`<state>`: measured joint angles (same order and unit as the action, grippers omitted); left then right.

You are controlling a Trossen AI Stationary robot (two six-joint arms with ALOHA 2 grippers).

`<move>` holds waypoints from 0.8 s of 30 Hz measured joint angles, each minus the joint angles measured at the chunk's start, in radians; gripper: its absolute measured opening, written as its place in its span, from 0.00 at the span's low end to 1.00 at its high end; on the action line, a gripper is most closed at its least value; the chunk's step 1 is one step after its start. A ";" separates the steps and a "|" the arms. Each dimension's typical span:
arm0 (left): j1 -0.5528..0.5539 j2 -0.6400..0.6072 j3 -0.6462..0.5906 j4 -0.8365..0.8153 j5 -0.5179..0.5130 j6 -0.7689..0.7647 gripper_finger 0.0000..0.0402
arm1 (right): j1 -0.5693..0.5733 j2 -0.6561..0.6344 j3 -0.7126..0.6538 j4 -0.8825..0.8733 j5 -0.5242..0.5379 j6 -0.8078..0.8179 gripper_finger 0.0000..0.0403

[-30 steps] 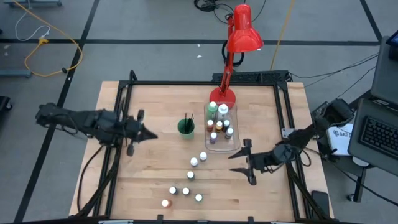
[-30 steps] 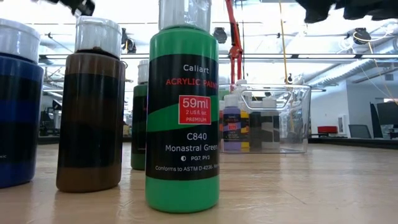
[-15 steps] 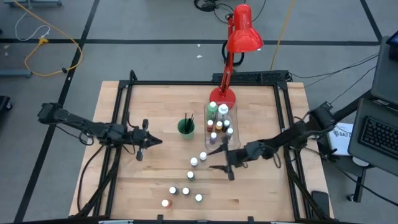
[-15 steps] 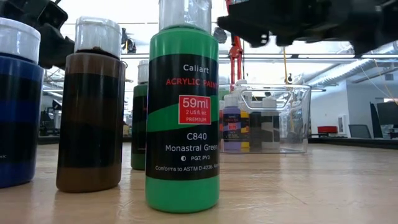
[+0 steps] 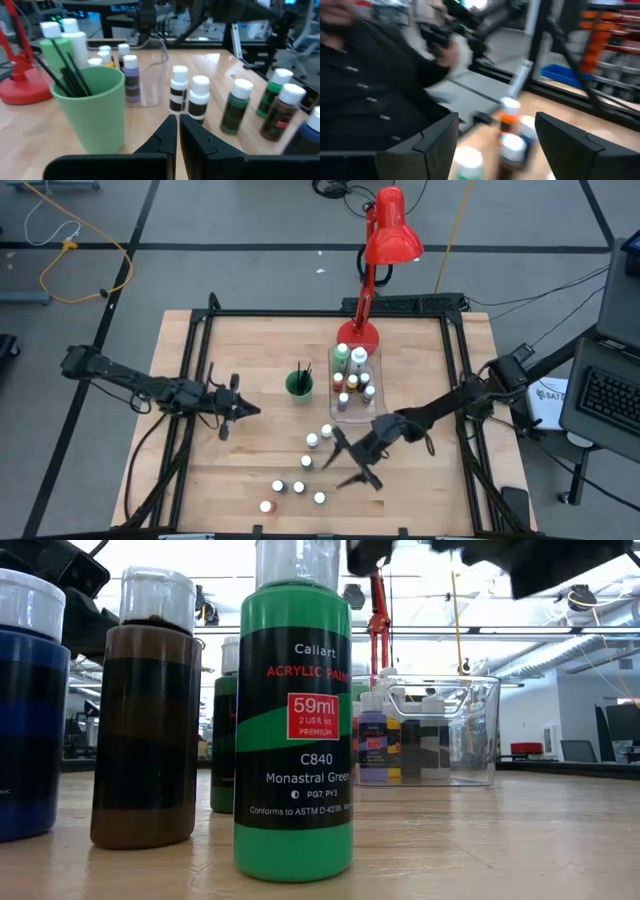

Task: Pick & Place Paint Supplies
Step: Put the bottom small green paint bottle into the transparent bin

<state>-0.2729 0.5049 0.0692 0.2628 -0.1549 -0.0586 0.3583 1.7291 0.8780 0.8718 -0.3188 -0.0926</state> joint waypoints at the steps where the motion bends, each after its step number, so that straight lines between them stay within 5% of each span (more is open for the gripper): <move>1: 0.000 0.000 0.000 -0.005 0.011 0.000 0.06 | 0.015 -0.002 0.000 0.003 -0.003 0.009 0.64; 5: -0.004 0.000 0.000 -0.010 0.033 0.000 0.06 | 0.060 0.015 0.000 0.002 0.006 0.021 0.64; 11: -0.011 0.000 0.000 -0.006 0.033 0.000 0.06 | 0.080 0.123 0.036 0.049 0.167 0.064 0.64; 24: -0.011 0.005 0.000 -0.030 0.053 0.003 0.06 | 0.093 0.254 0.194 -0.093 0.083 0.154 0.64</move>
<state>-0.2835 0.5103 0.0692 0.2325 -0.1019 -0.0551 0.4511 1.9831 1.0721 0.7788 -0.2361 0.0618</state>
